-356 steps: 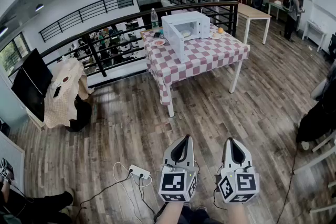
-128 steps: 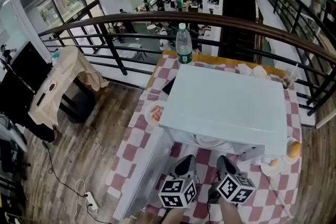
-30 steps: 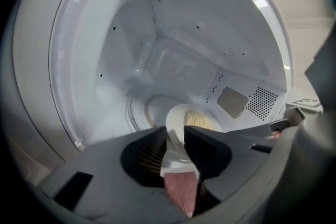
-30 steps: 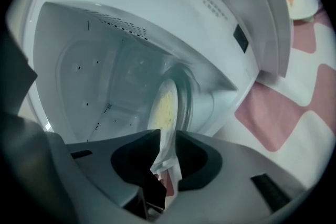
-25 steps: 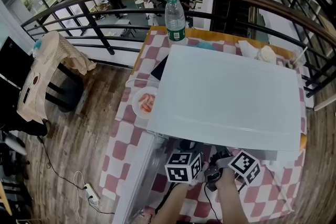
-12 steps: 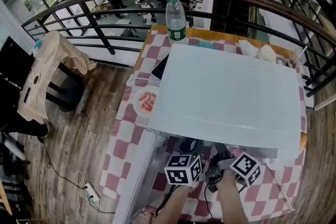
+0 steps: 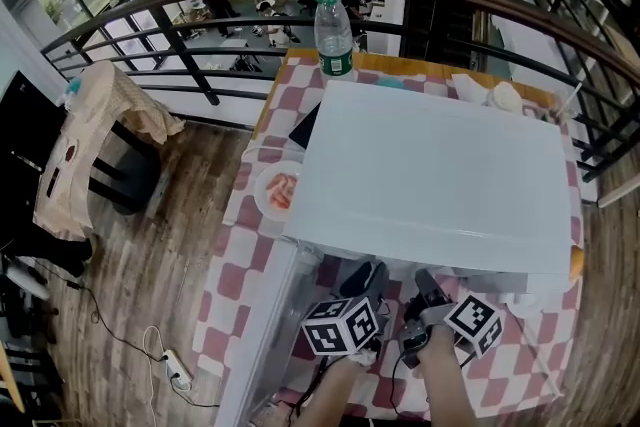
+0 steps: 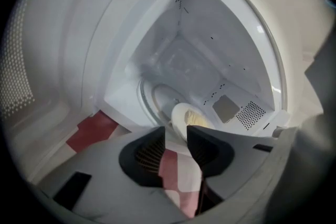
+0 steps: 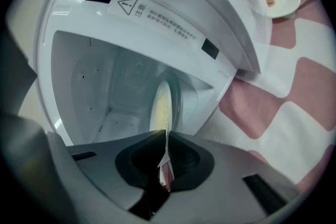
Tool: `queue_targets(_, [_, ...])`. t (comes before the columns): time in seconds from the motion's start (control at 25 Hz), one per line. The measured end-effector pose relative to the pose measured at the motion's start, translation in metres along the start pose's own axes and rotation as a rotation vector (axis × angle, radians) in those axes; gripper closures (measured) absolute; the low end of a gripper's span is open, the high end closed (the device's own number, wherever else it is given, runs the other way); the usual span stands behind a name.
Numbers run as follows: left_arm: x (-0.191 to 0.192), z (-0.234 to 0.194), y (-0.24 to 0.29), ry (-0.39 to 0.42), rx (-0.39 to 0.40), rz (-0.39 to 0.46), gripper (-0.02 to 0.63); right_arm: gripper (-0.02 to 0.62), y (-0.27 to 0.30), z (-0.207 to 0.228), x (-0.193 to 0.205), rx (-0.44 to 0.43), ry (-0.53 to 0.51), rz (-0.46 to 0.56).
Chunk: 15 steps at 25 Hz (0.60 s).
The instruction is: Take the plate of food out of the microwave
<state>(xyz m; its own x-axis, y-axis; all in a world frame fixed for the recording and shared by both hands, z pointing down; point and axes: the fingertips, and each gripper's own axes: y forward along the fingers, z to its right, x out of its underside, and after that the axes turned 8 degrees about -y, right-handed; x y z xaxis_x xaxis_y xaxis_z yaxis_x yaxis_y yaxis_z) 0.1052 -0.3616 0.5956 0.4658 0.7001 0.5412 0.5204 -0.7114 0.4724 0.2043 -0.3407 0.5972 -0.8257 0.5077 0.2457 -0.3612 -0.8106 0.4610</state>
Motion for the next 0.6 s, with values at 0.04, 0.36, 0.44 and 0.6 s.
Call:
queue_targets(0.04, [0.001, 0.0, -0.001, -0.025, 0.008, 0.0, 0.46, 0.576, -0.001, 0.001, 0.001, -0.001, 0.002, -0.001])
queue_targets(0.36, [0.015, 0.012, 0.005, -0.124, 0.086, -0.061, 0.477, 0.568, -0.008, 0.003, 0.005, -0.001, -0.035, -0.017])
queue_targets(0.44, [0.016, 0.015, 0.006, -0.104, 0.085, -0.061, 0.505, 0.559, -0.008, 0.005, 0.006, 0.003, -0.039, -0.024])
queue_targets(0.6, [0.015, 0.014, 0.005, -0.138, 0.09, -0.054, 0.515, 0.541, -0.007, 0.006, 0.006, 0.013, -0.042, -0.027])
